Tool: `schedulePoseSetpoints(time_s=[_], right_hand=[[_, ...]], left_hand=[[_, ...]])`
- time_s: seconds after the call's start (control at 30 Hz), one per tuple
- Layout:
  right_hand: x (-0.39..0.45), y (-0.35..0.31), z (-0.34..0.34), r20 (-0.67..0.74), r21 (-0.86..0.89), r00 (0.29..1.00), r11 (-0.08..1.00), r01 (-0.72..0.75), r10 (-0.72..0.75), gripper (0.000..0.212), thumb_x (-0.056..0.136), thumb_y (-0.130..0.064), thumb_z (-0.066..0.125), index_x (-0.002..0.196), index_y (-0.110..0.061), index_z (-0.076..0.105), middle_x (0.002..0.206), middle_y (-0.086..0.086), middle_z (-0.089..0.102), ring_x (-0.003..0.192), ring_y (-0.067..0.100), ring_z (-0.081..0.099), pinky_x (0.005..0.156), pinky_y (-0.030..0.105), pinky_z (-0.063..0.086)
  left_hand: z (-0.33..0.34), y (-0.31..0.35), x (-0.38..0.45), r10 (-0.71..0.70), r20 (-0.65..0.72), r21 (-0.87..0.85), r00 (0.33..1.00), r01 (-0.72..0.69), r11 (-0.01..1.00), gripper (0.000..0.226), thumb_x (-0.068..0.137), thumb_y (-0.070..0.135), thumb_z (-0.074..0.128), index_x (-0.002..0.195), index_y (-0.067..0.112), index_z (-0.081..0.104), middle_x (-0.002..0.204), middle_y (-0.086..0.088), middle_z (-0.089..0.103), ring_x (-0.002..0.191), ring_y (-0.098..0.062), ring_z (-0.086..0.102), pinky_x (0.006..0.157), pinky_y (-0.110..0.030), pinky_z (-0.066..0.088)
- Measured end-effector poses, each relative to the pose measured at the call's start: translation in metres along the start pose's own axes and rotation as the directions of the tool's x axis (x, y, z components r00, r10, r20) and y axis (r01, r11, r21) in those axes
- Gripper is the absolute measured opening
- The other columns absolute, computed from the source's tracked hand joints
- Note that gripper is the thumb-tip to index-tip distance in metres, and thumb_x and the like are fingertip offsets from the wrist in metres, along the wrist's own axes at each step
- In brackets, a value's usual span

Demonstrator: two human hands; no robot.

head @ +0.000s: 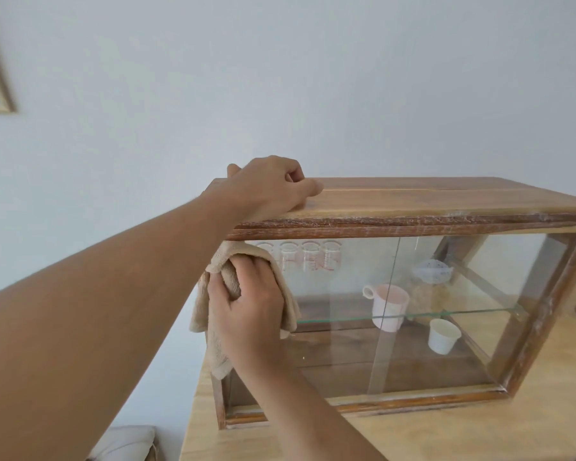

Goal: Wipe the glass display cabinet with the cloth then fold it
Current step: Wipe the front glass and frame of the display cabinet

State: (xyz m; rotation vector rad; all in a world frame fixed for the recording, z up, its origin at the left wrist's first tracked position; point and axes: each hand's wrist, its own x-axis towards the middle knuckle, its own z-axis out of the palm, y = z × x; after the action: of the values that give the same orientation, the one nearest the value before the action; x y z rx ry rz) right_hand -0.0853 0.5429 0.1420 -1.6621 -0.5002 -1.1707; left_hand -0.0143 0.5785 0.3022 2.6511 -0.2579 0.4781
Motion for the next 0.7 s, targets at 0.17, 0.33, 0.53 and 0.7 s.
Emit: schedulePoseSetpoints(time_s=[0.17,0.33,0.53,0.7], right_hand=[[-0.009,0.01,-0.004,0.214,-0.009,0.976,0.999,0.048,-0.045,0.011,0.098,-0.014,0.062,0.102,-0.01,0.07,0.097,0.005,0.069,0.088,0.018,0.061,0.074,0.025,0.049],[-0.086,0.043,-0.023,0.45,-0.092,0.888,0.994,-0.061,0.096,0.019,0.1,-0.023,0.058,0.108,-0.01,0.069,0.108,0.005,0.07,0.103,0.02,0.064,0.088,0.03,0.052],[-0.147,0.084,-0.054,0.772,-0.3,0.549,0.945,-0.13,0.321,0.037,0.102,-0.035,0.042,0.117,-0.012,0.067,0.126,0.003,0.065,0.12,0.021,0.059,0.102,0.037,0.047],[-0.144,0.112,-0.092,0.659,-0.413,0.559,0.863,-0.292,0.504,0.028,0.098,-0.04,0.052,0.081,-0.023,0.066,0.087,-0.009,0.067,0.085,0.005,0.06,0.075,0.026,0.045]], left_hand=[[-0.014,0.007,0.006,0.037,-0.064,-0.021,0.997,-0.038,0.999,0.043,0.09,0.069,0.052,0.092,0.03,0.069,0.072,0.023,0.072,0.085,0.005,0.054,0.091,-0.041,0.026],[-0.013,0.008,0.004,0.037,-0.061,0.002,0.997,-0.037,0.999,0.041,0.093,0.067,0.053,0.094,0.03,0.069,0.081,0.021,0.072,0.086,0.005,0.053,0.092,-0.041,0.026],[-0.016,0.006,0.003,0.025,-0.056,-0.003,0.998,-0.025,1.0,0.043,0.093,0.07,0.052,0.095,0.031,0.07,0.082,0.023,0.066,0.083,0.004,0.05,0.096,-0.045,0.033],[-0.019,0.006,0.002,0.013,-0.045,0.008,0.999,-0.012,1.0,0.044,0.093,0.07,0.051,0.1,0.032,0.071,0.086,0.022,0.065,0.086,-0.003,0.053,0.098,-0.046,0.033]])
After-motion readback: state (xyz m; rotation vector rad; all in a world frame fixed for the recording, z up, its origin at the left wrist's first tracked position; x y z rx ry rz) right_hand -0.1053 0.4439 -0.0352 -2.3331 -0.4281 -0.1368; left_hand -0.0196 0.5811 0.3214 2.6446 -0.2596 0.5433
